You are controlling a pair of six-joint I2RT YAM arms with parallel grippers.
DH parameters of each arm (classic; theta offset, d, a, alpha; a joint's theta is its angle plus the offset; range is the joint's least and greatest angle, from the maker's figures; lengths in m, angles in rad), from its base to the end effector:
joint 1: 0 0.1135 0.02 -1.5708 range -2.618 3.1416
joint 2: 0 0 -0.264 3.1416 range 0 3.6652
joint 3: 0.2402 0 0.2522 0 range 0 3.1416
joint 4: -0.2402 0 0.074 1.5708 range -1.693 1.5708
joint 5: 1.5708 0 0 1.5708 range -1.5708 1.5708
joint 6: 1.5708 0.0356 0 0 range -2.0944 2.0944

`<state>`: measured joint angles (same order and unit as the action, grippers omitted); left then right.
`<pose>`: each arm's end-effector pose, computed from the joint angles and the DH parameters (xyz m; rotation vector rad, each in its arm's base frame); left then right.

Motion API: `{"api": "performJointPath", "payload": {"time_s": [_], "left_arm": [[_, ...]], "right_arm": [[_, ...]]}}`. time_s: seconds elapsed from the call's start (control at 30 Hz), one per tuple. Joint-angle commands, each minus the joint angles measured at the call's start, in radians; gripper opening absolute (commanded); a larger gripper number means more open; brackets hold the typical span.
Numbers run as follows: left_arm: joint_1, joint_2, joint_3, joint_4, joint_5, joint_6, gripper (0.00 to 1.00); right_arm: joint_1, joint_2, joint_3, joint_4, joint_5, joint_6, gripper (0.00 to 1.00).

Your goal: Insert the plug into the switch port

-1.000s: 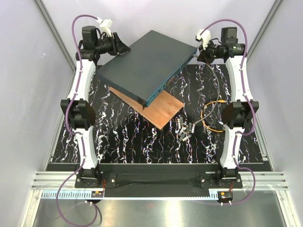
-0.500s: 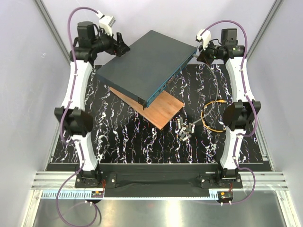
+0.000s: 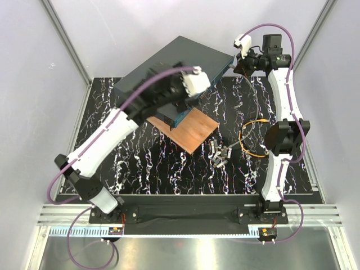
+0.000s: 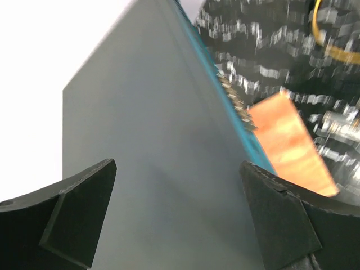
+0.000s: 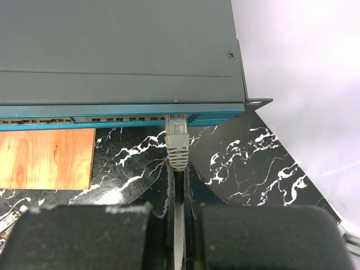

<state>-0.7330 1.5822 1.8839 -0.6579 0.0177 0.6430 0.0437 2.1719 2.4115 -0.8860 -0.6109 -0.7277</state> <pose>0.2536 -0.2292 0.4693 1.2332 1.4816 -0.0773 0.4740 0.0412 0.3855 -1.0814 1.7979 0.2694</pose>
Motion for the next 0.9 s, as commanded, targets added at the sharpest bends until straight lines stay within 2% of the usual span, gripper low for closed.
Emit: {"api": "performJointPath", "payload": {"time_s": [0.0, 0.07, 0.33, 0.4, 0.7, 0.87], "left_arm": [[-0.112, 0.005, -0.043, 0.052, -0.333, 0.154, 0.99], [-0.161, 0.002, -0.094, 0.093, -0.442, 0.207, 0.99], [-0.287, -0.013, -0.126, 0.112, -0.521, 0.126, 0.99], [-0.318, 0.007, -0.117, 0.075, -0.565, 0.127, 0.99], [-0.307, 0.094, -0.069, -0.087, -0.663, 0.077, 0.99], [-0.289, 0.139, -0.052, -0.063, -0.783, 0.057, 0.98]], "right_arm": [[0.166, 0.025, -0.015, 0.174, -0.225, 0.042, 0.00], [0.166, 0.025, -0.015, 0.170, -0.225, 0.045, 0.00], [0.165, 0.023, -0.012, 0.165, -0.222, 0.045, 0.00], [0.163, 0.023, -0.012, 0.167, -0.222, 0.047, 0.00], [0.160, 0.025, -0.009, 0.179, -0.219, 0.060, 0.00], [0.160, 0.022, -0.012, 0.177, -0.220, 0.060, 0.00]]}}
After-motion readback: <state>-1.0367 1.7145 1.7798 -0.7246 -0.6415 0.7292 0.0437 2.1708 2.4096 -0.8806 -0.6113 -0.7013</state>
